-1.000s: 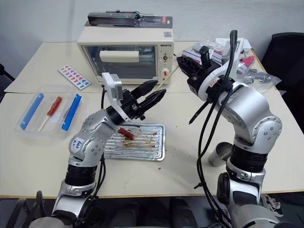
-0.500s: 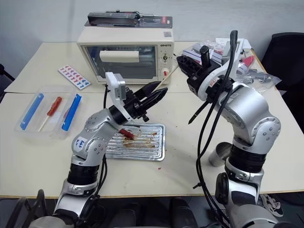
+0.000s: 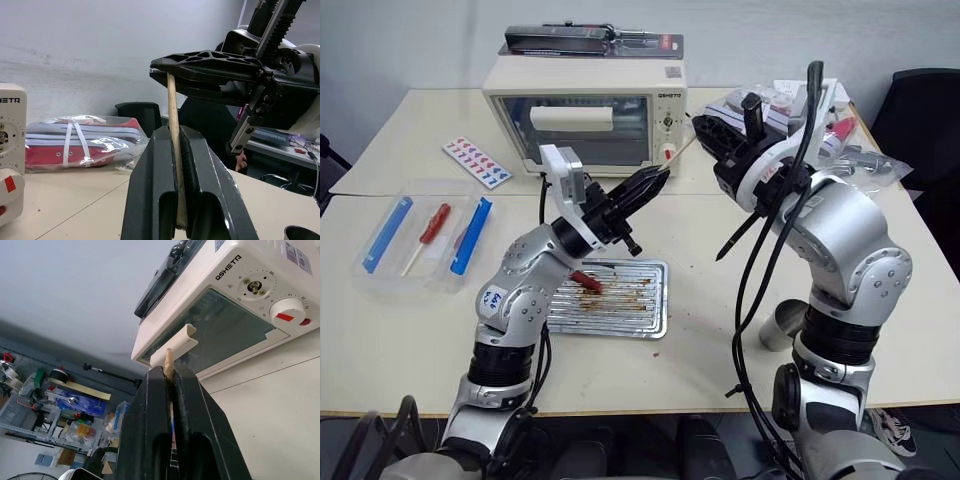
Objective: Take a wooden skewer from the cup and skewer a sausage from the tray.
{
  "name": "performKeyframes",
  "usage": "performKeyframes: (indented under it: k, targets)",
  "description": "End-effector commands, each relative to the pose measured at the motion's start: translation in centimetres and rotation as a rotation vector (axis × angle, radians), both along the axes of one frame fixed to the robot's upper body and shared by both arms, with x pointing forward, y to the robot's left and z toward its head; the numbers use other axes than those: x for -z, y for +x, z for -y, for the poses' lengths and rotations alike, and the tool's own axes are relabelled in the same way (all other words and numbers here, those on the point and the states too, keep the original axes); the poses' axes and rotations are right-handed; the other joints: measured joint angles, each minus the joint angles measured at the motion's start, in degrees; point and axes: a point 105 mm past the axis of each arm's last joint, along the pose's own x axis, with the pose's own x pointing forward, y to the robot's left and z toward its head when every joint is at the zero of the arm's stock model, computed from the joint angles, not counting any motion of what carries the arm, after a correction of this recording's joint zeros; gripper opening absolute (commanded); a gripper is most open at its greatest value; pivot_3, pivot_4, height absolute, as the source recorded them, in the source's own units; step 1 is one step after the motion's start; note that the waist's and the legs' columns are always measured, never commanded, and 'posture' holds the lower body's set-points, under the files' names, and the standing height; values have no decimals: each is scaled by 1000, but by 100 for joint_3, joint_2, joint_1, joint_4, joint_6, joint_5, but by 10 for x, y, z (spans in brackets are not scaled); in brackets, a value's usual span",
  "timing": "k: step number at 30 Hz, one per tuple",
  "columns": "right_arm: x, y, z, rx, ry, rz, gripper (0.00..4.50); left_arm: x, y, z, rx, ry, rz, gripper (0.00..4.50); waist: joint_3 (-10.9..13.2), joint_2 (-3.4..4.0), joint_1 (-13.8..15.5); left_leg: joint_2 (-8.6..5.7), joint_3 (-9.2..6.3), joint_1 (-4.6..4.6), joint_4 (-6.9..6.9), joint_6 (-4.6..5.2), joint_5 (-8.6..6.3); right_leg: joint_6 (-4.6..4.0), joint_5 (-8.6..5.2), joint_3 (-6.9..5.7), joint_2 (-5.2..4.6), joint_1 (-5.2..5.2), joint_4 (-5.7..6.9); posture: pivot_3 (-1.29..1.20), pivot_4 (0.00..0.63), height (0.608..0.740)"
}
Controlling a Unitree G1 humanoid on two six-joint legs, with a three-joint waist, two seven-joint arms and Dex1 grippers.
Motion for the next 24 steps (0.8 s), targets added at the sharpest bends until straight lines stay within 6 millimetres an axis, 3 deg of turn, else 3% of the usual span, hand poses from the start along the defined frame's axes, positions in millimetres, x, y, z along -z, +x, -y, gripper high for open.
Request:
performKeyframes:
  k: [1, 4, 8, 11, 14, 19, 22, 24]
  targets:
    - [-14, -13, -2, -22, 2, 82, 517, -11, -3, -1, -2, 0, 49, 0, 0, 0, 0, 0, 0, 0, 0, 0, 0, 0, 0, 0, 0, 0, 0, 0, 150, 740]
    - [-15, -15, -1, -15, -29, 99, 1239, -10, -5, -3, 3, 18, 49, 0, 0, 0, -5, 0, 0, 0, 0, 0, 0, 0, 0, 0, 0, -1, 1, 0, 150, 740]
    - [-18, -17, 5, -40, -351, 190, 2190, -4, -10, -21, 3, 81, 46, 0, 0, 0, 7, -2, 2, -9, 1, 1, 1, 0, 0, 2, -1, -9, 1, 0, 150, 740]
    - [-25, -22, 3, -112, -626, 291, 2190, 2, -17, -47, -12, 172, 33, 0, 0, 2, -19, -3, 5, -36, 5, 3, 2, 0, 0, 5, -2, -41, 5, 0, 150, 740]
    - [-19, -26, -3, -194, -905, 382, 2190, 6, -25, -75, -35, 258, 17, 0, 0, 4, -70, 2, 7, -44, -13, -1, 5, -5, -3, 10, 3, -62, 8, 0, 150, 740]
    - [-3, -27, -21, -368, -1134, 476, 2190, 5, -43, -129, -129, 380, -31, 0, 2, 2, -133, 4, 1, -48, -8, -2, 5, -10, -5, 6, 3, -63, 1, 0, 150, 740]
    - [8, -23, -31, -458, -1156, 486, 2668, 3, -60, -153, -171, 429, -73, 0, 3, 1, -121, 3, 2, -49, -9, -2, 4, -11, -4, 8, 0, -66, 0, 0, 150, 740]
    - [21, -22, -42, -510, -1225, 509, 3247, 5, -73, -167, -207, 463, -103, 0, 3, 1, -117, 1, 0, -50, -11, -2, 3, -11, -3, 7, -3, -66, 1, 0, 150, 740]
